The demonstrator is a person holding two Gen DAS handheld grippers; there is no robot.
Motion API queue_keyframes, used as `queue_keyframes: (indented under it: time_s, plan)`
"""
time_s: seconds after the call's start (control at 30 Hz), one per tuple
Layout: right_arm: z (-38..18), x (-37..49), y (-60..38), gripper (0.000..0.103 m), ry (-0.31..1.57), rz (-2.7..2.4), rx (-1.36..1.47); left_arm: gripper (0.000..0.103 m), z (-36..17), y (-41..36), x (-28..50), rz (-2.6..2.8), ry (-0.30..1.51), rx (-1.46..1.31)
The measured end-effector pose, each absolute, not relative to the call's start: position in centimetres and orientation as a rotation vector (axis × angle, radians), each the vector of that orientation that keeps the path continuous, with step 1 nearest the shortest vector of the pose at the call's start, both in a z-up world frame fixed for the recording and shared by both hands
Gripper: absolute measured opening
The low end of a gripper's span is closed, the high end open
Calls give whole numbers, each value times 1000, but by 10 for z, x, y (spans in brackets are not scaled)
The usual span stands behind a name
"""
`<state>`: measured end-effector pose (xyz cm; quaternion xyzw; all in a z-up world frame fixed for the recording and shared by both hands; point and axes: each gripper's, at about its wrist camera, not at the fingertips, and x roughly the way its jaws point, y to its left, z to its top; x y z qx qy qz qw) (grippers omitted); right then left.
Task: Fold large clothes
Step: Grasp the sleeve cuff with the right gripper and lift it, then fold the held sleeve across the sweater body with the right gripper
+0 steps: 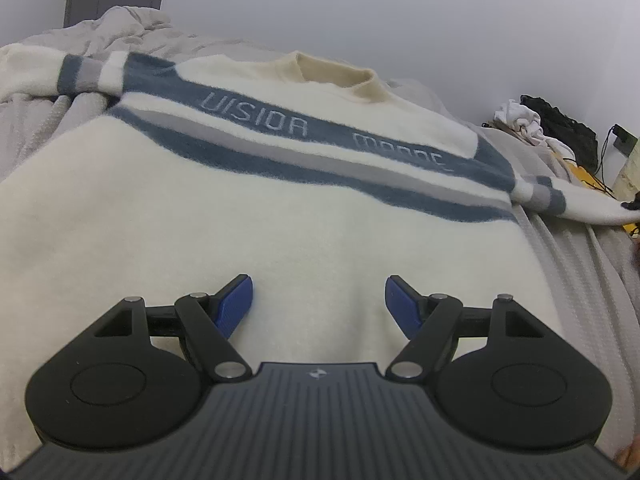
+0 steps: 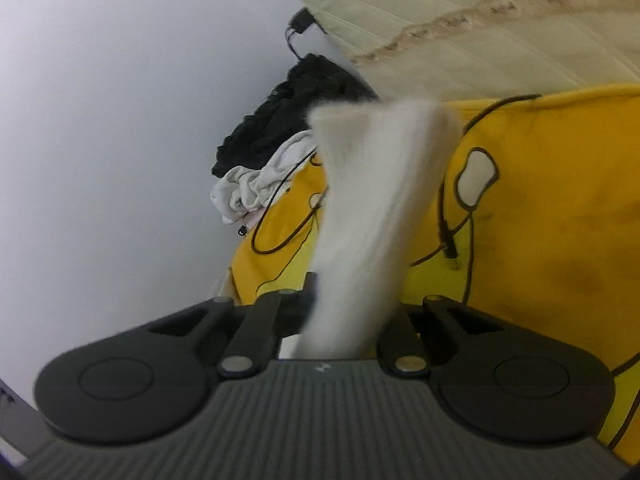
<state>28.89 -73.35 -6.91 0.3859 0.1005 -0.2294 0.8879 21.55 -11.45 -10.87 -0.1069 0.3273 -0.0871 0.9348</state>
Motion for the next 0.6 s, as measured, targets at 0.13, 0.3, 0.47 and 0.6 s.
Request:
queue_keyframes:
  time_s: [0.13,0.3,0.47,0.6]
  plan:
    - [-51,295,-729,10,194,-453,668,78,-109,-114,216,-161,664,-204]
    - [-27,307,-725,10,171,-437,616,78,-108,-110,220,-142,675,-212]
    - [12,312,-691,10,134,-386,523,78,-101,-100,221,-123,682,-253]
    - [55,310,-645,10,83,-318,416,78,-88,-84,218,-96,660,-298]
